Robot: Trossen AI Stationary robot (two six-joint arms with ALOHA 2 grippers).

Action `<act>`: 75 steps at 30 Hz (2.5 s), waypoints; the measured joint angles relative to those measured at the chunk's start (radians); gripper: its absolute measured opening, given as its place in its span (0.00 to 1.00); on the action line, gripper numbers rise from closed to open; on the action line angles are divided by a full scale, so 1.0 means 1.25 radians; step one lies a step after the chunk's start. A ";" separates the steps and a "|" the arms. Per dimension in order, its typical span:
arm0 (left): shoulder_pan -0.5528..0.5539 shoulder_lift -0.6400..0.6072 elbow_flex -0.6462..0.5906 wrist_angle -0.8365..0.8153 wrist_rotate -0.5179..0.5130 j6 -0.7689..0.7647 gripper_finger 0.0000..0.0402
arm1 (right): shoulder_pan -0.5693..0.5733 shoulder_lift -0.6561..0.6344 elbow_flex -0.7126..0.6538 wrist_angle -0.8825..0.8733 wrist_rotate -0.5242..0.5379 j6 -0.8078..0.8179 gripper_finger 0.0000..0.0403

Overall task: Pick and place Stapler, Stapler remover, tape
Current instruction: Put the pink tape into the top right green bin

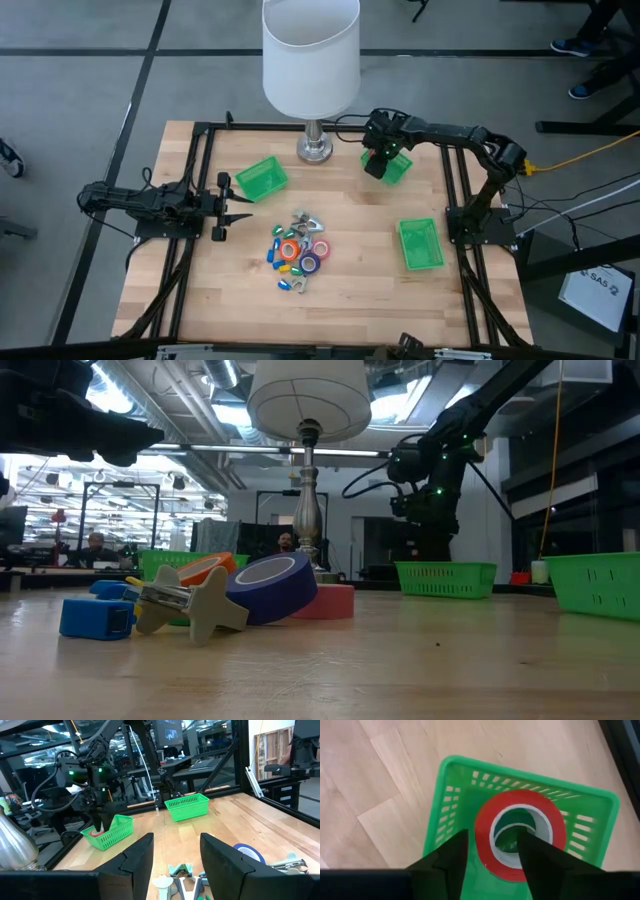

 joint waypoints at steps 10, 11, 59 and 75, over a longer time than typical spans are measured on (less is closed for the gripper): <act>0.000 0.000 0.000 0.000 0.000 0.000 0.39 | 0.000 0.000 0.137 -0.106 0.000 0.005 0.58; 0.000 0.000 0.000 0.000 0.000 0.000 0.39 | 0.000 0.000 0.155 -0.118 0.000 0.013 0.58; 0.000 0.000 0.000 0.000 0.000 0.000 0.39 | 0.751 0.147 0.232 0.144 -0.027 -0.021 0.53; 0.000 0.000 0.000 0.000 0.000 0.000 0.39 | 0.750 0.218 0.232 0.138 0.058 -0.021 0.53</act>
